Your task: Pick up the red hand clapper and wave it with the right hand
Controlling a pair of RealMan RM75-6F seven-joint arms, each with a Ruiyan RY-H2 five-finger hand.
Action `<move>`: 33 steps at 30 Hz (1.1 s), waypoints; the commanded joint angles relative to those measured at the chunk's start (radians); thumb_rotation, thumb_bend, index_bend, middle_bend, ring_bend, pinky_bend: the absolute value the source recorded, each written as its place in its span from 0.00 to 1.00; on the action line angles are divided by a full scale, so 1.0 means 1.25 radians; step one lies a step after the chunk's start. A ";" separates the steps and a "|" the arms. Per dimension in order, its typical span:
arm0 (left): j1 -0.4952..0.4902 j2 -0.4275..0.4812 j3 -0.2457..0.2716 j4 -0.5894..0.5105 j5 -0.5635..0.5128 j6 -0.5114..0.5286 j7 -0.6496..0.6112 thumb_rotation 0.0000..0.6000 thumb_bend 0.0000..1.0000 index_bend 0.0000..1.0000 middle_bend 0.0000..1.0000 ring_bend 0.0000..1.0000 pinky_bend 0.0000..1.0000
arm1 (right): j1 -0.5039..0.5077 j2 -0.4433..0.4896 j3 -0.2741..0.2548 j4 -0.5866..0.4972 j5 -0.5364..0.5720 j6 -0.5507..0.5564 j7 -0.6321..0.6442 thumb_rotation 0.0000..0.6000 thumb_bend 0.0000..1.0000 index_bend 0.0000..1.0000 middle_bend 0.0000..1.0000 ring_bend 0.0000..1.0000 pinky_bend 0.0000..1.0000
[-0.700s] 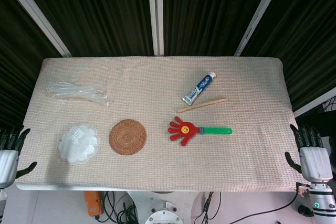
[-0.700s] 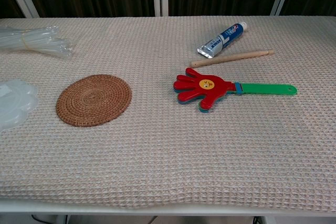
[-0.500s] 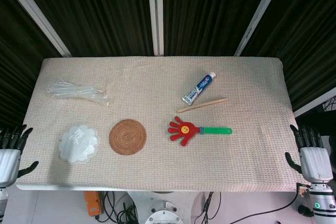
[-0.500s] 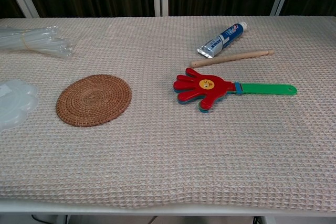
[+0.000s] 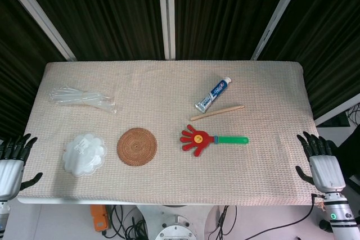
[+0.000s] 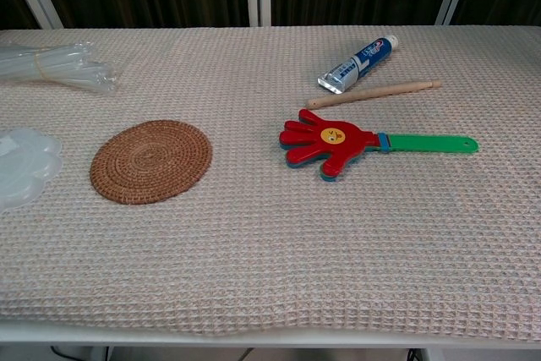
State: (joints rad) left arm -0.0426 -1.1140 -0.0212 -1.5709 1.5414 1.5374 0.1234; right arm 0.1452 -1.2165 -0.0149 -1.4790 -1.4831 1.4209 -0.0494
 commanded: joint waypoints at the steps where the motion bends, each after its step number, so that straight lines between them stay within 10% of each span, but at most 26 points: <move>1: -0.001 0.000 0.000 0.000 -0.002 -0.001 -0.001 1.00 0.14 0.11 0.05 0.00 0.06 | 0.057 0.027 0.017 -0.061 0.011 -0.086 -0.057 1.00 0.20 0.00 0.00 0.00 0.00; 14: -0.007 -0.002 -0.003 0.004 -0.013 -0.017 -0.006 1.00 0.14 0.11 0.05 0.00 0.06 | 0.280 -0.049 0.121 -0.180 0.239 -0.378 -0.304 1.00 0.18 0.00 0.02 0.00 0.00; 33: 0.007 0.015 0.003 0.015 -0.024 -0.009 -0.041 1.00 0.14 0.11 0.05 0.00 0.06 | 0.419 -0.270 0.166 -0.131 0.513 -0.305 -0.530 1.00 0.18 0.20 0.02 0.00 0.00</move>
State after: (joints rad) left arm -0.0343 -1.0956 -0.0175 -1.5537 1.5115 1.5257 0.0730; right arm 0.6574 -1.5402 0.1914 -1.6508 -0.8593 1.0266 -0.6959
